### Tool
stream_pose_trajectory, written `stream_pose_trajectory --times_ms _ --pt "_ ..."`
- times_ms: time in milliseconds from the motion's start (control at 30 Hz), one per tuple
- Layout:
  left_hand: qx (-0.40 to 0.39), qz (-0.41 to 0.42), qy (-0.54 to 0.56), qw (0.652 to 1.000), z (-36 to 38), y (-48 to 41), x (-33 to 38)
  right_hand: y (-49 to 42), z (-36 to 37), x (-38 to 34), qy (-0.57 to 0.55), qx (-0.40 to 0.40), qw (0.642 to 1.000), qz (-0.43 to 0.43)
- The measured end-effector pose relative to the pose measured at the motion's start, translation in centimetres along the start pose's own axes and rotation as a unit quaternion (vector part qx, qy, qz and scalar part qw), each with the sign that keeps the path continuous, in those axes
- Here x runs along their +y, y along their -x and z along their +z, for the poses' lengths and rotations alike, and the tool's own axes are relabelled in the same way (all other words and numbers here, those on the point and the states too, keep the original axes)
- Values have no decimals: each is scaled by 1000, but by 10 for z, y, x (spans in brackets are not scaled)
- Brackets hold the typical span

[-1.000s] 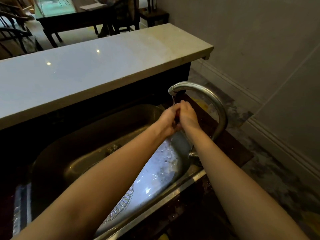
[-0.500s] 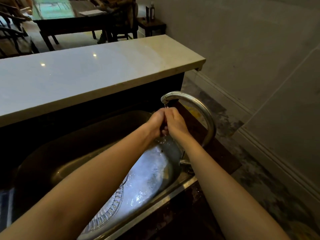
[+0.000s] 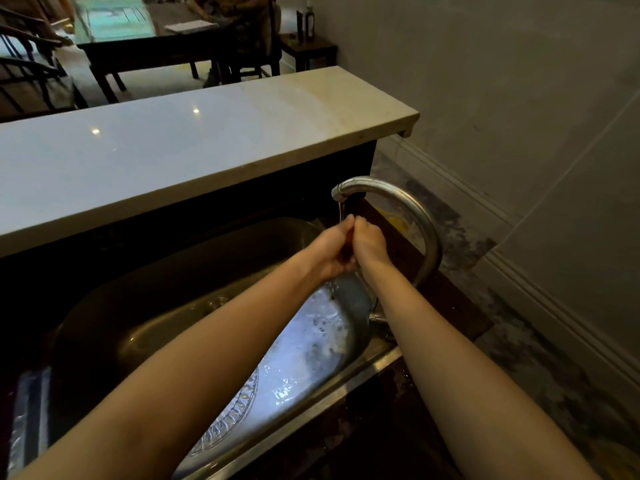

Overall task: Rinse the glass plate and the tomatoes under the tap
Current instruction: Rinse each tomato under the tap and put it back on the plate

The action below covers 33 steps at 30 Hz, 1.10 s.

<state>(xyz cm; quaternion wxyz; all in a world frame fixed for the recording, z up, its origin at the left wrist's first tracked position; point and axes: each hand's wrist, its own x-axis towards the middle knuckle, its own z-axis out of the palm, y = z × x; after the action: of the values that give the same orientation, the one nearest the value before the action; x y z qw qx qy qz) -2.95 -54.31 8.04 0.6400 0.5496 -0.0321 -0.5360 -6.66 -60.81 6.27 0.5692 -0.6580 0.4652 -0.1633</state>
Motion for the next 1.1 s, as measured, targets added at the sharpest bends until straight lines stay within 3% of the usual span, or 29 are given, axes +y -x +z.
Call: stream_pose_trajectory --times_ms 133,200,267,333,467,533,800,967,1100 --pt "56 5 8 998 -17 -8 8 21 1 11 -7 -152 984 -92" --pt "49 -21 20 998 -20 -5 7 17 -1 16 12 -131 985 -111" --pt "12 -33 41 999 -11 0 3 12 -1 12 -19 -54 997 -49" --pt "-1 -17 37 999 -5 1 -2 9 -1 13 -39 -26 999 -18" --pt "46 18 -9 999 -21 -2 -4 22 1 28 64 -157 976 -134" --pt "60 20 -46 997 -32 -3 -3 22 3 30 104 -183 964 -162" --pt "41 -32 -107 993 -35 -6 -24 29 -2 39 337 -58 920 -189" --pt "22 -36 -204 978 -58 -4 -39 29 1 52 367 -135 902 -184" --pt "12 -40 -218 975 -91 2 -50 29 20 65 315 -205 911 -170"
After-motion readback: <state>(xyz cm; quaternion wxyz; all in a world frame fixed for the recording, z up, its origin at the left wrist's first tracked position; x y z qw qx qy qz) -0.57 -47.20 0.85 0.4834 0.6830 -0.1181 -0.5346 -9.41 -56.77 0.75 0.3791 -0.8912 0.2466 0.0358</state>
